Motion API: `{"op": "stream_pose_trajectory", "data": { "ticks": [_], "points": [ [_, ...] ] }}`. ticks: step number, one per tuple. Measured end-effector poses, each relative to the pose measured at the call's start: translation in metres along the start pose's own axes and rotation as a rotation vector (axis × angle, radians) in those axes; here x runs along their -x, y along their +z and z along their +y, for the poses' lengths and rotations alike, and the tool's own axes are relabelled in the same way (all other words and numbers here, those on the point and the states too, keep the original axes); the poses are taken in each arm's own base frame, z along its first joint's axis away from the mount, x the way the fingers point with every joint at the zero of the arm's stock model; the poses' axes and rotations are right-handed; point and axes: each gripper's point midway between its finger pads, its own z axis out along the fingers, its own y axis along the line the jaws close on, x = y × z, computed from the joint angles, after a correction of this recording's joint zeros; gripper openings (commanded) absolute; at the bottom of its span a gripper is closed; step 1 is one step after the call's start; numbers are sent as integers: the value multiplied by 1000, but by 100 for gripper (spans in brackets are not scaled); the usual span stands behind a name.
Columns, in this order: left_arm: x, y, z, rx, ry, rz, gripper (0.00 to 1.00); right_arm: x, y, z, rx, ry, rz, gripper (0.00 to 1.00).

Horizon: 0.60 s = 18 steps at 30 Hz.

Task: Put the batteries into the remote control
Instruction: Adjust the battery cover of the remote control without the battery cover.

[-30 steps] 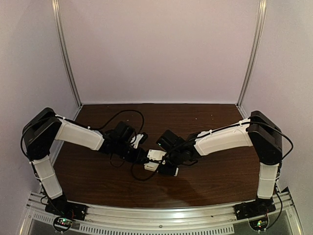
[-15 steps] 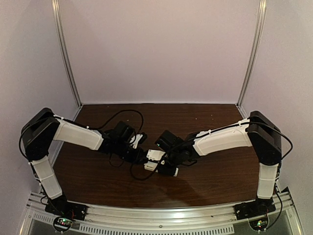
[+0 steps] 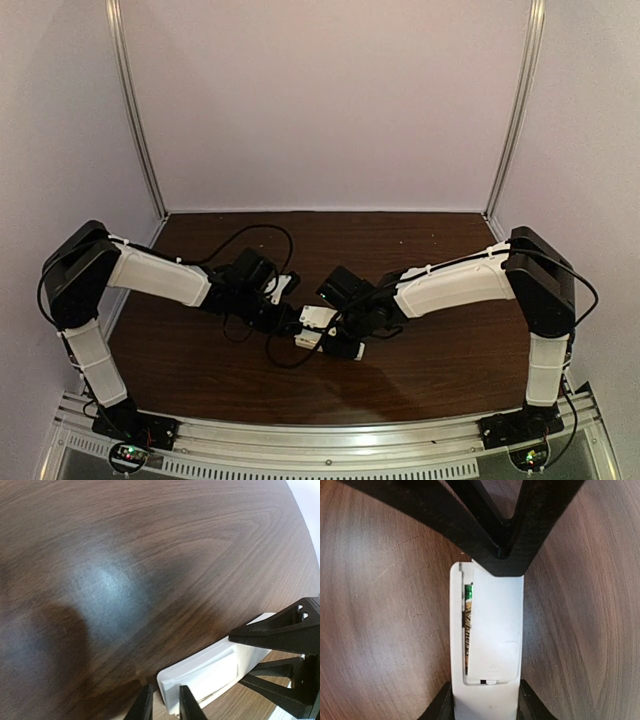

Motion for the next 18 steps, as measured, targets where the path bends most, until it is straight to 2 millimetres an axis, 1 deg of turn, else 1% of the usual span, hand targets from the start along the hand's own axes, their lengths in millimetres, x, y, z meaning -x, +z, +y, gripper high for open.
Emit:
{"op": "stream_pose_trajectory", "data": {
  "ticks": [5, 14, 16, 18],
  "points": [
    [-3, 0, 1, 13, -1, 8, 31, 0, 0, 0, 0, 2, 0, 6],
    [-5, -1, 2, 27, -3, 29, 38, 0, 0, 1, -5, -5, 1, 6],
    [-6, -1, 2, 29, -4, 32, 42, 0, 0, 1, -8, -6, 2, 5],
    [-6, -1, 3, 33, -6, 34, 43, 1, 0, 2, -9, -9, 2, 4]
  ]
}}
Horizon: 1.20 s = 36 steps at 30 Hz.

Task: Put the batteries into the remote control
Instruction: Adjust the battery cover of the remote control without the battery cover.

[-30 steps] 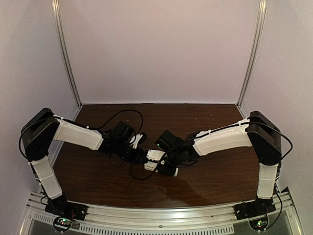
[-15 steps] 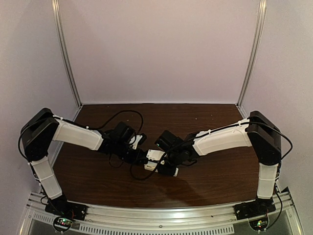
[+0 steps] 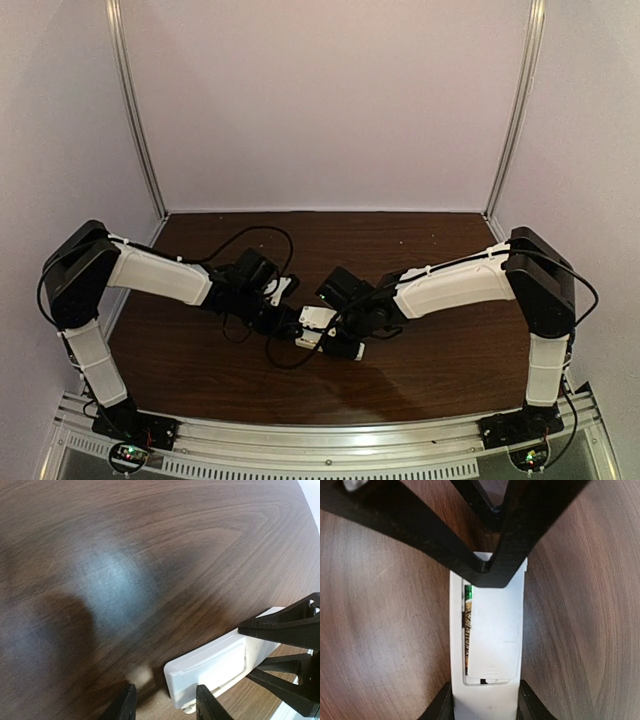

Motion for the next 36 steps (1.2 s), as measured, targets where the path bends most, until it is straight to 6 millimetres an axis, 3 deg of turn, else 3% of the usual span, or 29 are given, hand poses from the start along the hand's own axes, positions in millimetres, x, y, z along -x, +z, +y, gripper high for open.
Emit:
{"op": "stream_pose_trajectory", "data": {
  "ticks": [36],
  "points": [
    [13, 1, 5, 57, -12, -5, 48, 0, 0, 2, -27, -11, 9, 4]
  ]
}}
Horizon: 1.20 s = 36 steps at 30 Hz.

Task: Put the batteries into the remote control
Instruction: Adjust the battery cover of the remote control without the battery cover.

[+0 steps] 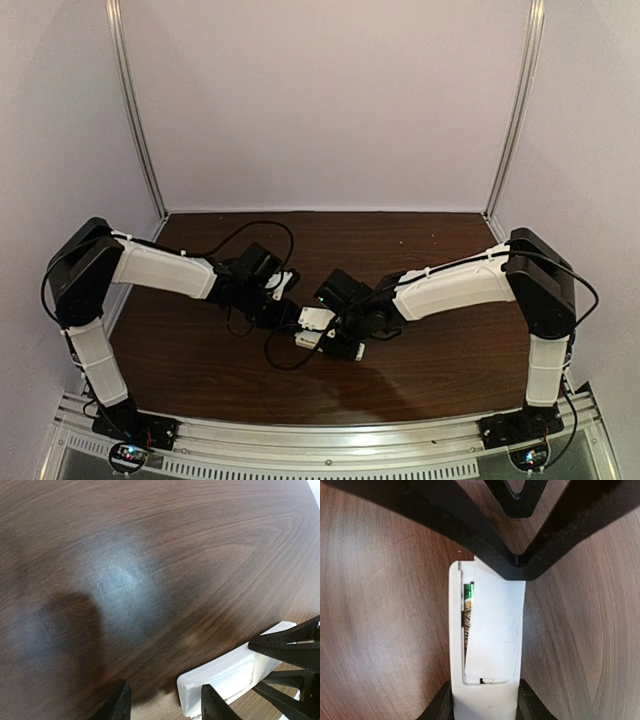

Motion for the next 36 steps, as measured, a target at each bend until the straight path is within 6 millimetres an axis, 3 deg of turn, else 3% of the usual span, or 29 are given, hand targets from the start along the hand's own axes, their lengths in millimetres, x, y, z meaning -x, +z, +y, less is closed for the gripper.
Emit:
{"op": "stream_pose_trajectory", "data": {
  "ticks": [29, 36],
  "points": [
    [19, -3, 3, 32, 26, -58, 51, 0, 0, -1, -10, -8, 3, 4],
    [25, -3, 2, 38, 30, -73, 51, 0, 0, 0, -9, -7, 2, 39]
  ]
}}
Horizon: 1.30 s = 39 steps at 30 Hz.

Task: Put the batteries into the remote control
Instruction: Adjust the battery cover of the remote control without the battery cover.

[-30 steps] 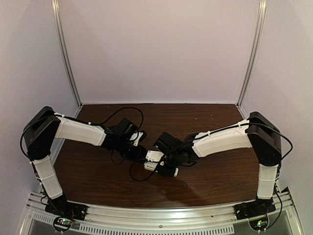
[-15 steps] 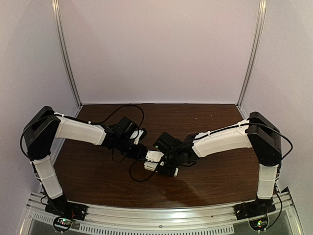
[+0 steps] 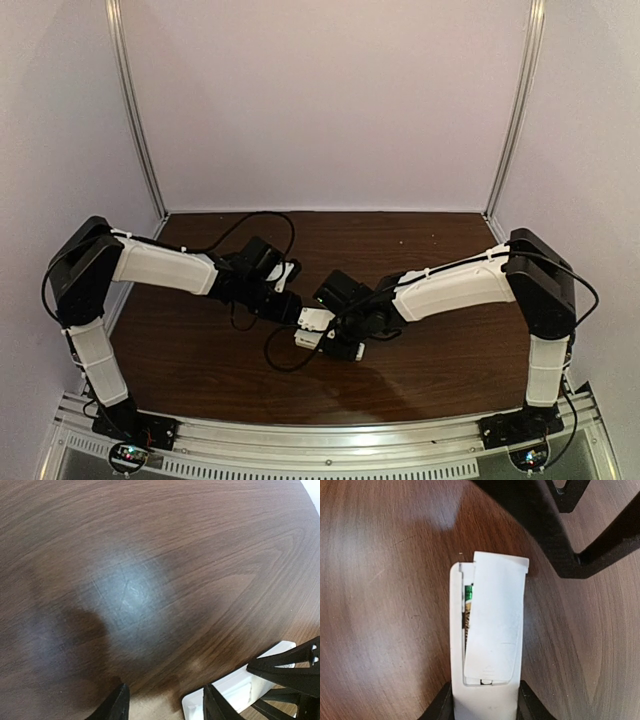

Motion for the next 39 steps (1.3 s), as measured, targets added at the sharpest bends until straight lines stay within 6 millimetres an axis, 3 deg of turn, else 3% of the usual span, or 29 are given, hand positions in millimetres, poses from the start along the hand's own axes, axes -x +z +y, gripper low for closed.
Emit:
{"op": "stream_pose_trajectory", "data": {
  "ticks": [5, 10, 18, 29, 33, 39],
  "points": [
    [2, 0, -1, -4, 1, -7, 51, 1, 0, -1, -9, 4, -22, 55],
    [8, 0, -5, -24, 1, -30, 51, 3, -2, -3, -22, 21, -65, 78],
    [13, -1, -17, -71, 14, -48, 52, 0, -7, -6, -11, 48, -109, 78],
    [27, -5, -33, -97, 43, -77, 52, -16, -9, -8, 22, 63, -103, 66],
    [29, -5, -33, -91, 51, -81, 52, -16, -9, -8, 28, 63, -104, 59],
    [30, -1, -31, -71, 53, -75, 51, -16, -10, -5, 47, 58, -106, 57]
  ]
}}
